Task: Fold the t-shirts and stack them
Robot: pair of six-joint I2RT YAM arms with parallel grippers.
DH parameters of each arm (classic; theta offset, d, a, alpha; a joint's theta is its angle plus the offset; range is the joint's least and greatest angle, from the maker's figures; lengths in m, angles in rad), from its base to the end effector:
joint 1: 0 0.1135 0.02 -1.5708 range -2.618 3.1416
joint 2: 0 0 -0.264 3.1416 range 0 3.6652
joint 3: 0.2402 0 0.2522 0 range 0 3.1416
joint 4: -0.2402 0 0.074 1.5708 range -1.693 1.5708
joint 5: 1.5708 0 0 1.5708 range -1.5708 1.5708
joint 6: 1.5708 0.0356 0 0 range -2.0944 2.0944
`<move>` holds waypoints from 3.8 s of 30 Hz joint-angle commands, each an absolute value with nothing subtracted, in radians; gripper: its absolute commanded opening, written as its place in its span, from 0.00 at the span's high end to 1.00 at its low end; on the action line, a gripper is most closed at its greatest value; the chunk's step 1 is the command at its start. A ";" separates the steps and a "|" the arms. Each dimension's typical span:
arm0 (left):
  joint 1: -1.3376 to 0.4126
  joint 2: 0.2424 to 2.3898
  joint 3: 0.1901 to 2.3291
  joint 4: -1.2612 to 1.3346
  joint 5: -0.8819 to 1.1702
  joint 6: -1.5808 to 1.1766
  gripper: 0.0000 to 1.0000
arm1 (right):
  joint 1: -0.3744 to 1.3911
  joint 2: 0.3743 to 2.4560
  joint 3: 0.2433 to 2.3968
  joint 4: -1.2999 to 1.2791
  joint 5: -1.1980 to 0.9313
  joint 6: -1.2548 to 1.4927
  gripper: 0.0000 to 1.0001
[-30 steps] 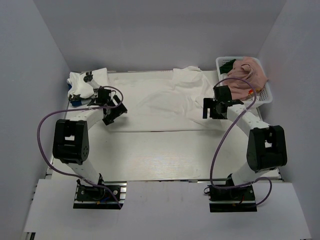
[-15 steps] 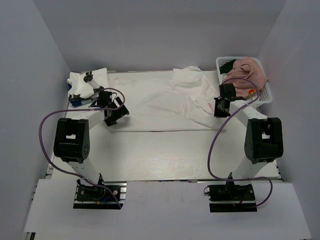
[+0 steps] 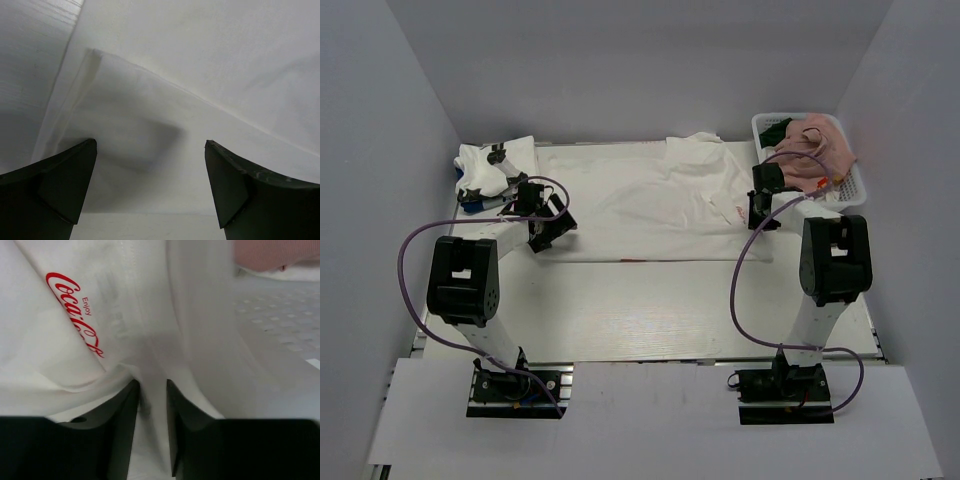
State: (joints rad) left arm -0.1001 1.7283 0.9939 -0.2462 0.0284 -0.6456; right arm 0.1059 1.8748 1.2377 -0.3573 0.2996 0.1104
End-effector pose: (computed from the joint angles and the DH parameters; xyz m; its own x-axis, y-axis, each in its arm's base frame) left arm 0.3426 -0.0354 0.1636 -0.7299 -0.5311 -0.4303 -0.4050 0.8431 -0.3537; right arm 0.3894 0.0308 0.1773 -0.8222 0.0185 -0.5690 0.1505 0.9710 -0.1859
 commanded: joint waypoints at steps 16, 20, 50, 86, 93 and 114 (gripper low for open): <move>-0.103 1.580 0.963 -0.275 0.038 -0.584 0.00 | 0.207 1.712 1.240 -0.267 -0.115 0.107 0.10; -0.103 1.595 0.951 -0.223 0.101 -0.594 0.00 | 0.238 1.732 1.210 -0.227 -0.124 0.136 0.10; -0.112 0.907 0.495 -0.624 0.209 -0.793 0.00 | 0.383 1.092 0.581 -0.436 -0.138 0.321 0.10; -0.052 2.084 1.597 -0.543 -0.249 -0.554 0.27 | 0.244 2.268 1.977 -0.353 0.118 0.089 0.10; -0.043 2.146 1.681 -0.572 -0.206 -0.523 0.34 | 0.224 2.359 2.037 -0.327 0.080 0.043 0.10; -0.034 2.198 1.637 -0.569 -0.126 -0.514 1.00 | 0.206 2.552 2.216 -0.207 0.097 0.047 0.10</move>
